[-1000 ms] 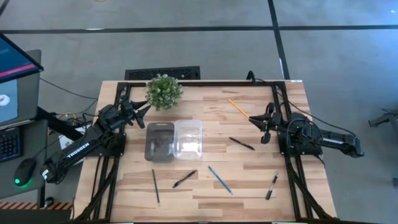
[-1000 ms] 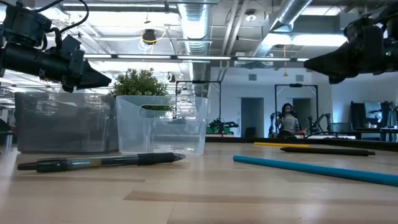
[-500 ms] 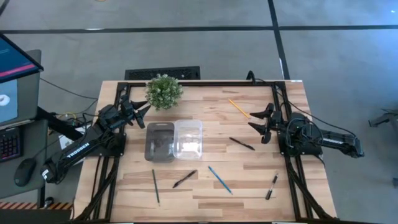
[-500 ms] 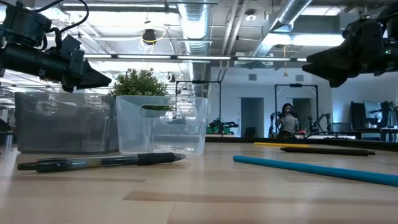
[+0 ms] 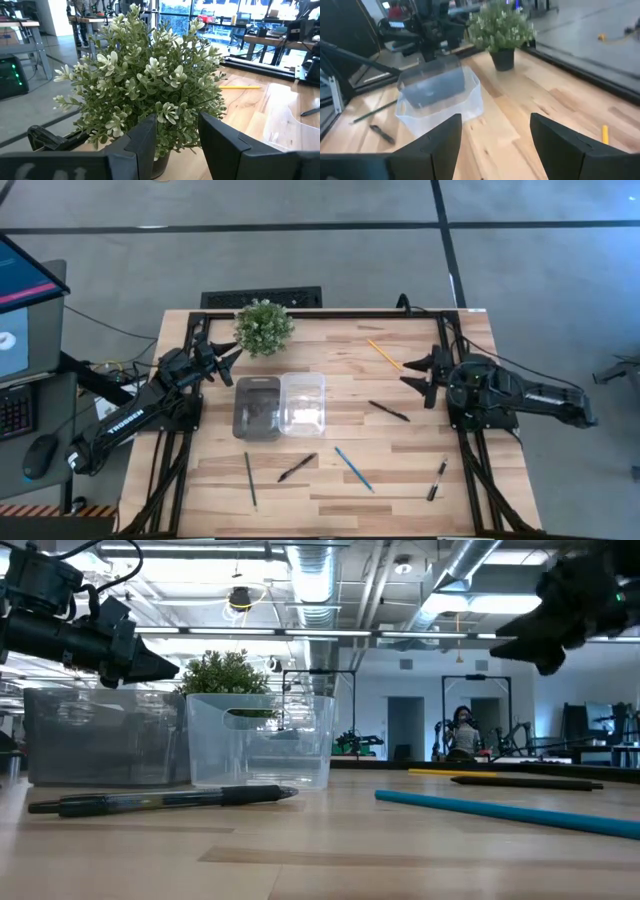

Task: Sort pens & pencils
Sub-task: Put the black pen into the transparent bin

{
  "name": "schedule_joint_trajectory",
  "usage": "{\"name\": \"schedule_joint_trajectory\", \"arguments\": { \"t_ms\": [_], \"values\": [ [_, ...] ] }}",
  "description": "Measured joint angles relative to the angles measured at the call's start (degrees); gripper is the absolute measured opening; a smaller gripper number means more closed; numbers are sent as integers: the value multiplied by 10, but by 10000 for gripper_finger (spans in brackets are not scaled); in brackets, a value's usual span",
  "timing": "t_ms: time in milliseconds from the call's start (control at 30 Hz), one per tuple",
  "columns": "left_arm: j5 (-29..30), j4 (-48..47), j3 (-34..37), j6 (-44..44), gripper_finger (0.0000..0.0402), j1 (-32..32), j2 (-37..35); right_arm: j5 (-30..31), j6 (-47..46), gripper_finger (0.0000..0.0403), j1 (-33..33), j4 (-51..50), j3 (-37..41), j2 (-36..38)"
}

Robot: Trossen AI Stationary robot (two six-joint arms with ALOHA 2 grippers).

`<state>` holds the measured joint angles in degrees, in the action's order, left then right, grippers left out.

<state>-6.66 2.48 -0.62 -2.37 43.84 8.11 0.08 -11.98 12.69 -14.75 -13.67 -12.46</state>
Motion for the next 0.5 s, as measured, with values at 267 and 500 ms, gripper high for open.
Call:
{"name": "schedule_joint_trajectory", "arguments": {
  "t_ms": [267,500],
  "values": [
    [0,0,0,0,135,0,0,-5,-83,258,-16,-167,-154,-190],
    [0,0,0,0,135,0,0,-50,-136,258,-45,-251,-230,-345]
  ]
}}
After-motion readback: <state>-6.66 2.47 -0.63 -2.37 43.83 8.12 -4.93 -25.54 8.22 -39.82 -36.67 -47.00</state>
